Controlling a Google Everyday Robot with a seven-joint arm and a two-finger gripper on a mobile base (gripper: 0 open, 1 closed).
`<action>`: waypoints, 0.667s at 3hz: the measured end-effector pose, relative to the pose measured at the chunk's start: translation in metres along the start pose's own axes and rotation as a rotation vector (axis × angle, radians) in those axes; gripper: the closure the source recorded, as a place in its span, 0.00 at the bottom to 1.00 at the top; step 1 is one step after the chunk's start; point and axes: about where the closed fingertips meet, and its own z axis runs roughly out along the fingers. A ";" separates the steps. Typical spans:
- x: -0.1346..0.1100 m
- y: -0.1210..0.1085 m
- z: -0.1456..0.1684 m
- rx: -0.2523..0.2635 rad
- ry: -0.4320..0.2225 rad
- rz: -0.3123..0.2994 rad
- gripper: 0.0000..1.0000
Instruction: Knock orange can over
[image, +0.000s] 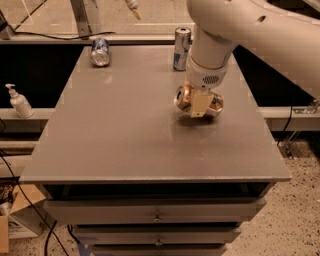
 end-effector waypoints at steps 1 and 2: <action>0.000 0.000 0.001 0.000 0.001 -0.001 0.00; 0.000 0.000 0.001 0.000 0.001 -0.001 0.00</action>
Offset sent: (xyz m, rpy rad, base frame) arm 0.0007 0.0003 -0.0013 -0.0012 -0.0003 0.0009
